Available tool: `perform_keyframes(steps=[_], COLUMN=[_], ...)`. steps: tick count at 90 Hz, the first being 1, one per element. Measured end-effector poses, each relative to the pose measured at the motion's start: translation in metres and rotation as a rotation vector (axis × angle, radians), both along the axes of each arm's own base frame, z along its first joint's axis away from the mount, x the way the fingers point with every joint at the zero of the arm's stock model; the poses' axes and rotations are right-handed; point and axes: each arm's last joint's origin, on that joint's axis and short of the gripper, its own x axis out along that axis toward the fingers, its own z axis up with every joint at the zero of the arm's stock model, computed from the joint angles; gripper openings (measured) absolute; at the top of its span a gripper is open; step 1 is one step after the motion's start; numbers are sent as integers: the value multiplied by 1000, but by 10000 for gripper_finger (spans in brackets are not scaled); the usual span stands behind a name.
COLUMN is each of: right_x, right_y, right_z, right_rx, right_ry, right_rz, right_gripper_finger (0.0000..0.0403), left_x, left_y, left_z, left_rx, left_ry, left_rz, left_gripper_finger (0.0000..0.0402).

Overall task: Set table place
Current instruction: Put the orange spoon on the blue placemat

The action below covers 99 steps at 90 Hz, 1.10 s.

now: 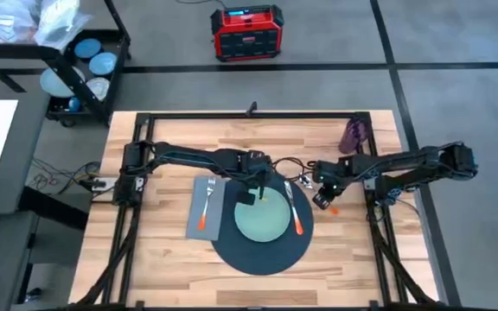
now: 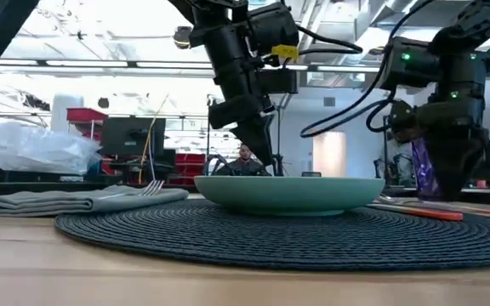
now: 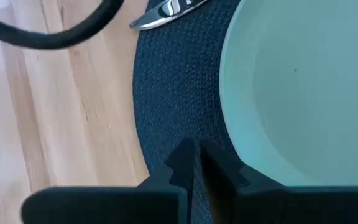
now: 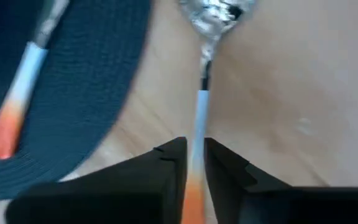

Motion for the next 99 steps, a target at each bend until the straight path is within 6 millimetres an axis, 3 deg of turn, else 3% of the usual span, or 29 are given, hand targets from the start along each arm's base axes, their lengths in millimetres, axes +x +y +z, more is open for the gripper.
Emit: perform_keyframes(steps=[36, 65, 77, 92, 99], right_x=[0, 13, 17, 19, 20], right_y=[-13, -13, -12, -8, -5], right_z=[-1, -28, -24, -14, -13], right_rx=[-34, 6, 1, -32, -23], right_ry=[-5, 139, 174, 164, 157], right_rz=[-14, -3, -18, -13, -7], right_gripper_finger=[132, 148, 122, 25, 10], left_x=[0, 0, 0, 0, 0], left_y=[0, -2, -2, -2, -2], left_z=[0, 0, 0, 0, 0], left_rx=[-1, -15, -15, -16, -20], left_ry=[-4, -5, -2, 3, 2], left_rz=[1, 9, 7, 9, 16], left_gripper_finger=[11, 11, 11, 11, 11])
